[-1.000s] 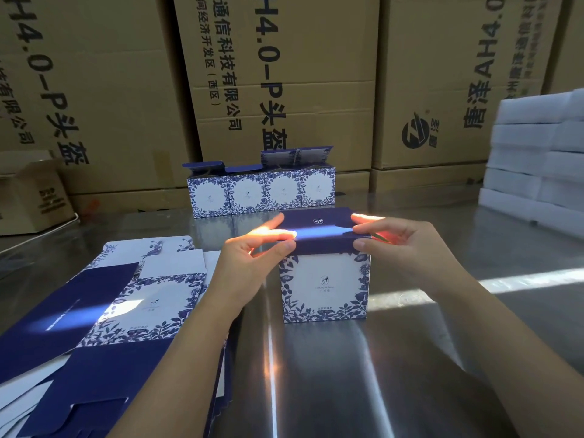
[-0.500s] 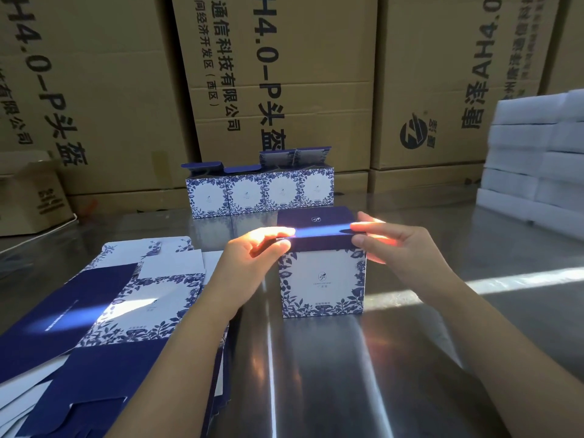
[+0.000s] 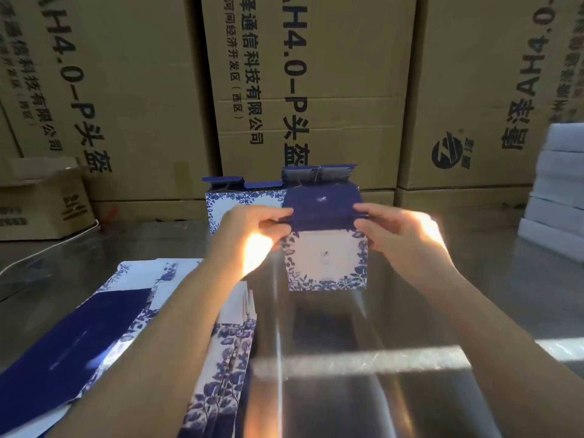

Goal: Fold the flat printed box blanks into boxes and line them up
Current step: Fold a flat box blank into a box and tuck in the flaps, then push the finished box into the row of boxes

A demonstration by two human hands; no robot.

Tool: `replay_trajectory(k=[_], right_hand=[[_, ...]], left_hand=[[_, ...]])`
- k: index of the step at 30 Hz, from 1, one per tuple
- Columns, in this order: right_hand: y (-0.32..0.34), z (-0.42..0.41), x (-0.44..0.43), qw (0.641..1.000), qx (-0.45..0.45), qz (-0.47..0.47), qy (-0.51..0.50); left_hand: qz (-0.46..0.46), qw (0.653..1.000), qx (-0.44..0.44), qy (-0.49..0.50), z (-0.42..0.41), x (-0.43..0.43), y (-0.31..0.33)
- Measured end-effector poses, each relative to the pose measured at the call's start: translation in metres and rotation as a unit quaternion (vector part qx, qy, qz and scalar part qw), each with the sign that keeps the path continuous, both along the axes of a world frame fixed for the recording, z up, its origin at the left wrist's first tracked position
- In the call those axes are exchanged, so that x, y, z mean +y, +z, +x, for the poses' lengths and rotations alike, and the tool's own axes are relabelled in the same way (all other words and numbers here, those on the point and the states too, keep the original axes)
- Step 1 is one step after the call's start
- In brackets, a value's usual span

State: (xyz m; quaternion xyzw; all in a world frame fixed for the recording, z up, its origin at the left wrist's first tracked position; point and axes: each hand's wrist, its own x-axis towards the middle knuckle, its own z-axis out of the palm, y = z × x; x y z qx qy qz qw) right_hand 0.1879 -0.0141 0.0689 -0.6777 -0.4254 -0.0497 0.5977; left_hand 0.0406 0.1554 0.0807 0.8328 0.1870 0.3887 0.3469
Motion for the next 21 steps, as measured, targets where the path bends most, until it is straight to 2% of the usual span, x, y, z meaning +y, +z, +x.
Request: replay_trajectory(k=[3,6,12,16,19,21], right_hand=[[0.029,0.003,0.056,1.0,-0.008,0.023,0.016],[0.033,0.002,0.122,0.999,-0.01,0.021,0.027],[-0.016,-0.01,0.24,0.999,0.017,-0.01,0.027],[-0.05,-0.015,0.283,0.998,-0.03,-0.05,0.025],[-0.056,-0.007,0.31,0.988,-0.11,-0.106,-0.004],[-0.053,0.003,0.326,0.98,-0.136,-0.144,-0.019]], left_hand=[[-0.003,0.999,-0.022,0.037,-0.002,0.047,0.035],[-0.002,0.997,-0.001,0.083,-0.008,0.101,0.048],[0.023,0.983,0.09,0.16,-0.011,0.198,0.005],[0.152,0.951,0.148,0.227,-0.004,0.235,-0.032],[0.272,0.907,0.196,0.256,0.014,0.242,-0.043],[0.29,0.881,0.262,0.267,0.026,0.245,-0.045]])
